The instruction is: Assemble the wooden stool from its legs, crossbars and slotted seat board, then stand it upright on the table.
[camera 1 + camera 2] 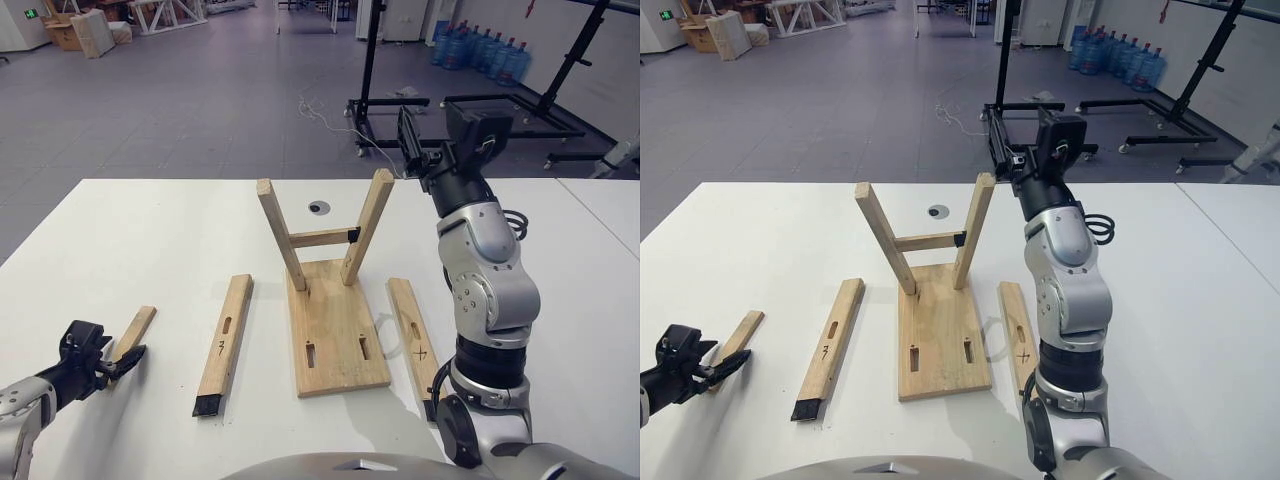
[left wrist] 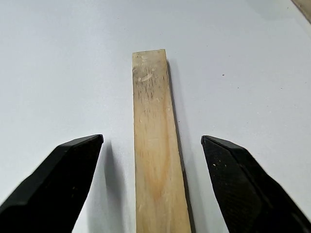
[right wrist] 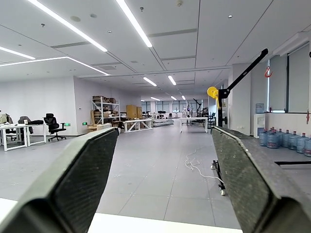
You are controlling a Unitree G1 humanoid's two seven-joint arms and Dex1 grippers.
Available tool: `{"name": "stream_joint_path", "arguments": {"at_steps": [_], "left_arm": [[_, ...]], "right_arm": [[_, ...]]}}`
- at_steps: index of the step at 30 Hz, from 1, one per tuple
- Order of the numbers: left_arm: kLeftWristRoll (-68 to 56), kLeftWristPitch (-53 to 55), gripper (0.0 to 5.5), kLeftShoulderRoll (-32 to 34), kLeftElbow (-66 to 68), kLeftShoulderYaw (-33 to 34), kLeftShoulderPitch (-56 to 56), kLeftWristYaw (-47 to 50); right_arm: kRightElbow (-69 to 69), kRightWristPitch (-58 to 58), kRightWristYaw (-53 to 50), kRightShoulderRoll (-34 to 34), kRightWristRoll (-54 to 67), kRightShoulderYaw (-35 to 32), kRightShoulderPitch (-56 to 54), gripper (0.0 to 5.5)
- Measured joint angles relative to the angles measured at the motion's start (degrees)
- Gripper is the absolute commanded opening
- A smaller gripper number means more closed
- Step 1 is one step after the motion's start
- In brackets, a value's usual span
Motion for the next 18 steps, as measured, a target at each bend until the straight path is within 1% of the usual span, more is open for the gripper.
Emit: {"name": "stream_joint_path", "arguments": {"at_steps": [6,10,11,14,18], "left_arm": [[0.4,-1.7,2.54,0.0,0.5,-2.0,0.7,1.0],[1.2,-2.1,1.93,0.0,0.5,-4.0,-0.1,2.8],[1.5,-2.6,1.87,0.0,0.7,-4.3,-0.3,3.0],[1.6,-3.6,1.38,-0.3,1.3,-5.0,-1.1,3.6],[1.8,-5.0,1.29,-0.5,2.6,-6.0,-2.2,4.1]], "right_arm": [[0.1,0.0,-0.1,0.0,0.0,0.2,0.0,3.52],[0.5,0.0,-0.1,-0.3,0.0,0.2,0.0,3.52],[0.7,0.0,-0.1,-0.4,0.0,0.3,0.0,3.52],[1.7,0.0,-0.1,-0.5,-0.1,0.3,0.0,3.52],[2.3,-0.2,-0.2,-0.5,-0.1,0.3,-0.1,3.52]]}}
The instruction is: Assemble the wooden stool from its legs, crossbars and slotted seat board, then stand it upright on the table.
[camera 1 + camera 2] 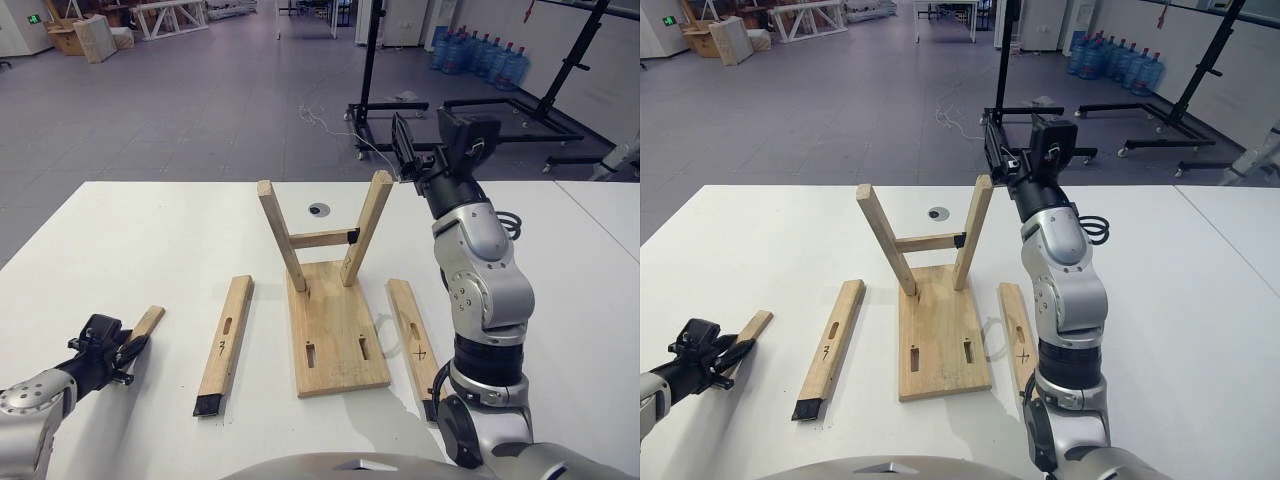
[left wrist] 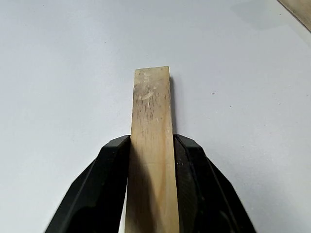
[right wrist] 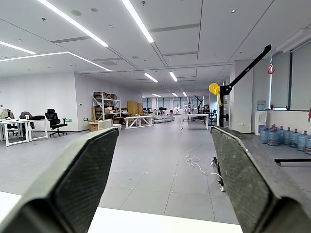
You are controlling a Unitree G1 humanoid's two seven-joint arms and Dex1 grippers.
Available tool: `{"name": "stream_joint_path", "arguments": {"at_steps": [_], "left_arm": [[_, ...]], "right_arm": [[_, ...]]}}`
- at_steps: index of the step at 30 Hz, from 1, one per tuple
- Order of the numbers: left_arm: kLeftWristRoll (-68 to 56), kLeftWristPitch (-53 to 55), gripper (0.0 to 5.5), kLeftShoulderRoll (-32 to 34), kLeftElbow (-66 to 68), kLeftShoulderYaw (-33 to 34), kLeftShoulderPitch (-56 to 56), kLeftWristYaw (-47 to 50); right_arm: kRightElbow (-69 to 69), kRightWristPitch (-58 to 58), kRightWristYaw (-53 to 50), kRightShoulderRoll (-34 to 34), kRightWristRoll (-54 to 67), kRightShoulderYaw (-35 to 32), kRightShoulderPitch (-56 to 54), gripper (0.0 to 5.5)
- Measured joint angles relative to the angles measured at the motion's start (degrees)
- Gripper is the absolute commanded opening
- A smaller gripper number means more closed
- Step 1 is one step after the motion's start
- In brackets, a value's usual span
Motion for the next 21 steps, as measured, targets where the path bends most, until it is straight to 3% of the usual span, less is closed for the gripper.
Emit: {"name": "stream_joint_path", "arguments": {"at_steps": [6,10,15,21], "left_arm": [[-1.5,-9.5,1.28,-4.7,2.5,0.4,-3.2,0.5],[-4.3,-16.0,1.28,-5.9,-3.4,1.8,-11.8,1.1],[-4.4,-19.4,1.28,-7.9,-12.8,-1.4,-19.3,2.9],[-3.5,-25.5,1.28,-10.1,-16.5,-11.5,-31.3,0.5]], "right_arm": [[0.1,-1.2,0.2,0.4,0.2,0.2,-1.0,3.52],[-0.7,-1.5,2.0,1.2,4.1,-0.3,-1.0,3.52],[-2.6,1.0,5.3,4.4,15.6,-1.2,-1.0,3.52],[-2.8,13.2,8.6,7.8,39.2,-2.0,1.4,3.52]]}}
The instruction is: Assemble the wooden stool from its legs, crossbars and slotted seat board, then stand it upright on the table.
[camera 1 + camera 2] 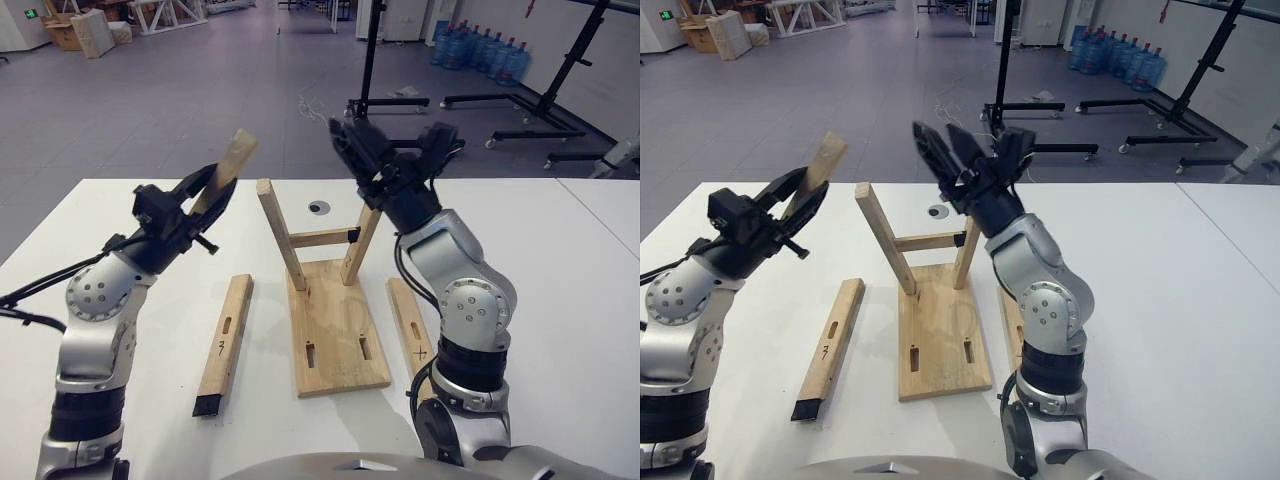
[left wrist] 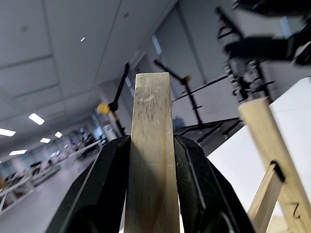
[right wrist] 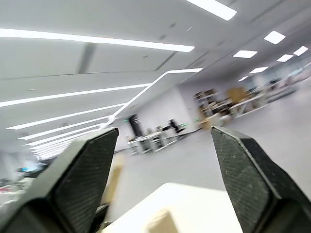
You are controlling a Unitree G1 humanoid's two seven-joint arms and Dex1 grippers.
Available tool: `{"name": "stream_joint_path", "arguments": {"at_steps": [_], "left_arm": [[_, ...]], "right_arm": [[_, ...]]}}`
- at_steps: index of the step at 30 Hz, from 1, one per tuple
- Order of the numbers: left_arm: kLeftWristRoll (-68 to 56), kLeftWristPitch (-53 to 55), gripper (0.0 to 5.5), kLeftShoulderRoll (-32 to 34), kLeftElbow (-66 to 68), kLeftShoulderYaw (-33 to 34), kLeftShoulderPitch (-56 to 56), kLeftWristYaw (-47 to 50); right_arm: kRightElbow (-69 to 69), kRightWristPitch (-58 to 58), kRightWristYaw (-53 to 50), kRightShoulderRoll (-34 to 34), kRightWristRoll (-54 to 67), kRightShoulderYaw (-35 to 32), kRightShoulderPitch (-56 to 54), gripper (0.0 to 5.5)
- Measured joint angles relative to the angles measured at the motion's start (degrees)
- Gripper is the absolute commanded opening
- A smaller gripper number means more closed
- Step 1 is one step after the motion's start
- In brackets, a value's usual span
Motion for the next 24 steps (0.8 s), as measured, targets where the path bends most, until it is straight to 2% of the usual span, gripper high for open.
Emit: {"name": "stream_joint_path", "arguments": {"at_steps": [3,7,13,20,24], "left_arm": [[0.4,-0.8,1.28,-1.6,0.4,-3.7,-1.7,-0.7],[0.4,-0.8,1.28,-2.4,0.5,-5.6,-1.8,-0.9],[2.1,-1.6,1.28,-3.4,2.3,-8.4,-2.4,-2.1],[2.4,-1.6,1.28,-3.4,3.0,-8.9,-2.5,-2.5],[2.4,-1.6,1.28,-3.4,3.0,-9.1,-3.1,-2.5]], "right_arm": [[0.3,2.9,-0.7,0.5,6.4,0.4,1.1,3.52],[3.2,3.6,-0.9,1.7,6.8,3.8,1.3,3.52],[7.6,1.8,-0.7,2.8,5.8,5.5,1.1,2.59],[8.8,-0.7,-0.9,3.9,4.1,6.5,0.5,1.13],[9.1,-2.0,-0.9,4.0,2.9,7.0,0.4,0.51]]}}
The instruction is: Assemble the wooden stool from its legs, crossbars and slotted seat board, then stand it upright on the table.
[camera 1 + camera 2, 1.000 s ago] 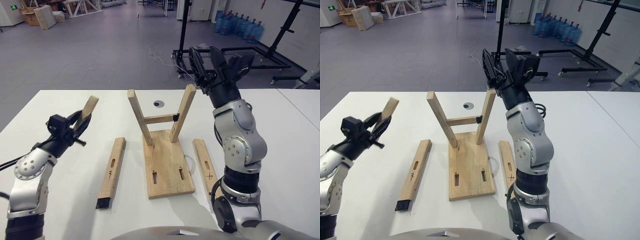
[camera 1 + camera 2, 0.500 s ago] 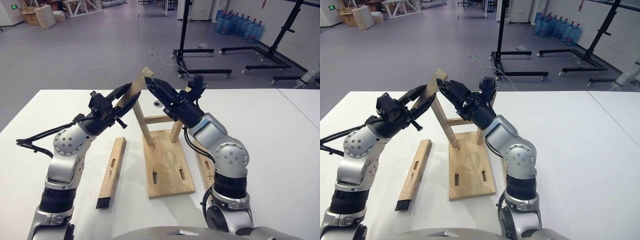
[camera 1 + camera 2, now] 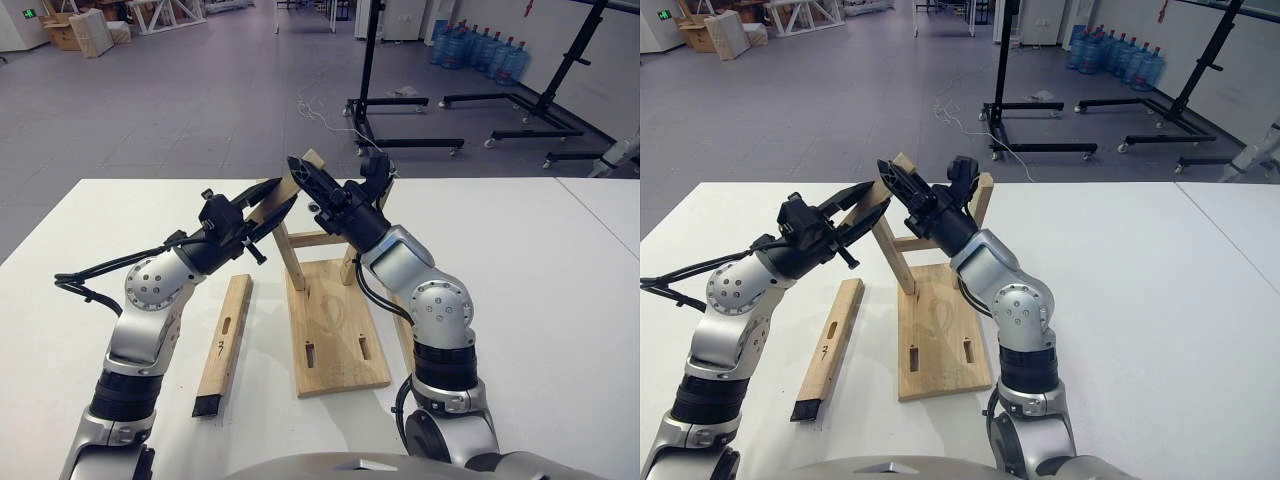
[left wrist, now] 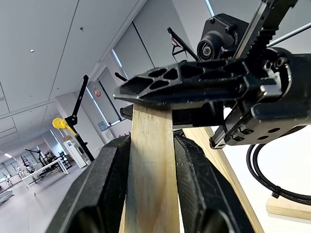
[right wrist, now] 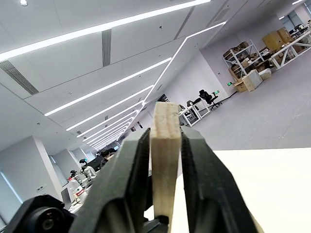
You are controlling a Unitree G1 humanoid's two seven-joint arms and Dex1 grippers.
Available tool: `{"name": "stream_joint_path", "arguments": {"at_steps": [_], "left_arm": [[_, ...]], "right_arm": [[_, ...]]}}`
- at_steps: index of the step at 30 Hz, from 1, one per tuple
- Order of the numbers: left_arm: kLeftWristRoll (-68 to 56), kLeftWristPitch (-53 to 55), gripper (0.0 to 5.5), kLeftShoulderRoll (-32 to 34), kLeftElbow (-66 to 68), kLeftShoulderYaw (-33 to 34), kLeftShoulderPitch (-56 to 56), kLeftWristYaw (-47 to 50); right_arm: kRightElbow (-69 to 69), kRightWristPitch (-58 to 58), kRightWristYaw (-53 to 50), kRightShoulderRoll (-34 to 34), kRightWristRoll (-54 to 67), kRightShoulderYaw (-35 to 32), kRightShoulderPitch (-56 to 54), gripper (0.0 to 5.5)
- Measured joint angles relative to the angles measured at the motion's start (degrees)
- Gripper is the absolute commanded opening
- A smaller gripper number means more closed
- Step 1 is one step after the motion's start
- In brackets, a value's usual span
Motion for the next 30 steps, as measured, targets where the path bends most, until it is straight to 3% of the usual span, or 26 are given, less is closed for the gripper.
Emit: {"name": "stream_joint_path", "arguments": {"at_steps": [9,10,13,17,21,24,30], "left_arm": [[-0.8,0.0,1.28,0.0,0.2,0.1,-1.1,-1.3],[-1.4,0.3,1.64,0.0,0.2,0.1,-1.1,-1.4],[-2.5,1.8,2.05,0.0,0.1,0.1,-1.1,-1.6],[-1.3,2.7,2.52,0.0,0.2,0.3,0.0,0.3],[-1.3,2.6,2.52,-0.1,-1.4,2.4,3.4,1.5],[-1.2,3.0,2.52,0.0,-4.7,3.5,7.7,3.2],[1.1,6.6,2.52,-1.2,-13.0,7.8,14.7,11.7]], "right_arm": [[-0.4,-1.2,1.4,0.2,0.2,-0.4,0.0,0.38],[-0.3,-1.2,1.4,0.2,0.2,-0.4,0.0,0.38],[-0.2,-2.5,1.1,0.5,0.2,-1.4,-0.1,0.38],[-0.3,-3.6,0.0,0.4,8.0,-7.9,-0.1,0.38],[-3.3,1.4,0.5,-7.1,25.5,-15.3,2.5,0.38],[-8.4,5.4,-4.6,-16.0,41.5,-19.7,12.1,0.38],[-15.3,4.9,-24.2,-24.4,43.0,-20.4,32.1,0.38]]}}
